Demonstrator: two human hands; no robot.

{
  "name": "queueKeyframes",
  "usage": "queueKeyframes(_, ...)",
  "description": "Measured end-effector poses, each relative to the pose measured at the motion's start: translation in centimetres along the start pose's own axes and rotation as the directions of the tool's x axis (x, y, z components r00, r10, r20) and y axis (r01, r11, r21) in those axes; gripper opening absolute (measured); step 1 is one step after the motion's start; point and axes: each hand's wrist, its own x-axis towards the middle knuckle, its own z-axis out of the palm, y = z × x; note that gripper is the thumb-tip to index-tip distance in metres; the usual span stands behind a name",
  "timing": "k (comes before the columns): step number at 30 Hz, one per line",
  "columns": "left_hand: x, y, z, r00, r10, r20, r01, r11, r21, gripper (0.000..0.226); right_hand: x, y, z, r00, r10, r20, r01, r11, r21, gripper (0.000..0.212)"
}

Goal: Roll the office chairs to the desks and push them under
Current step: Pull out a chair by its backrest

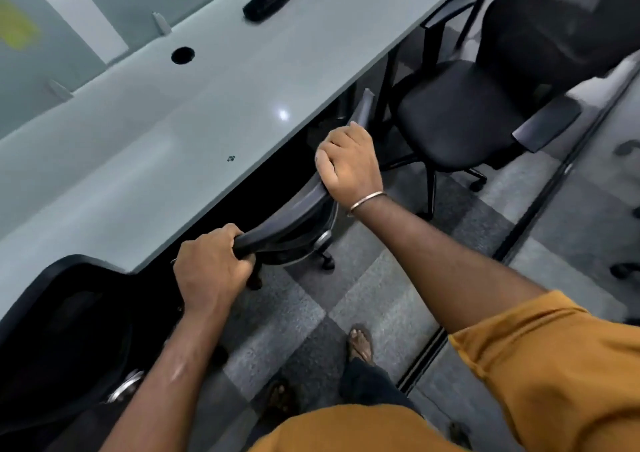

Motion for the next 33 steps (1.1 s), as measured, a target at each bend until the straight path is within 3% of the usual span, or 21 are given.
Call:
queueKeyframes(5,2.4,0.8,0.2,0.994,-0.105,-0.010,0.105,0.994,-0.002,0.023,3.2,0.1,2.6,0.997,0.024,0.080,-0.025,1.000,0.007,0.026)
queueKeyframes(12,4.9,-0.3,0.4,0.994,-0.098,0.053,0.094,0.993,0.068,0.025,4.6,0.5,3.0,0.997,-0.036,0.074,0.035,0.999,0.012,0.027)
queueKeyframes(24,6.3,-2.3,-1.3,0.963,0.062,0.262,-0.068,0.998,0.013,0.024,4.8,0.1,2.8,0.982,-0.095,0.166,0.127,0.973,-0.195,0.037)
queueKeyframes(28,5.5,-4.2,-1.7,0.954,0.141,0.264,-0.146,0.989,0.000,0.028,4.1,-1.4,2.6,0.956,-0.139,0.256,0.199,0.954,-0.225,0.042)
queueKeyframes(33,2.5,-6.9,-1.1,0.976,0.132,0.172,-0.139,0.990,0.033,0.030,2.2,-4.5,2.0,0.880,-0.272,0.389,0.355,0.922,-0.158,0.048)
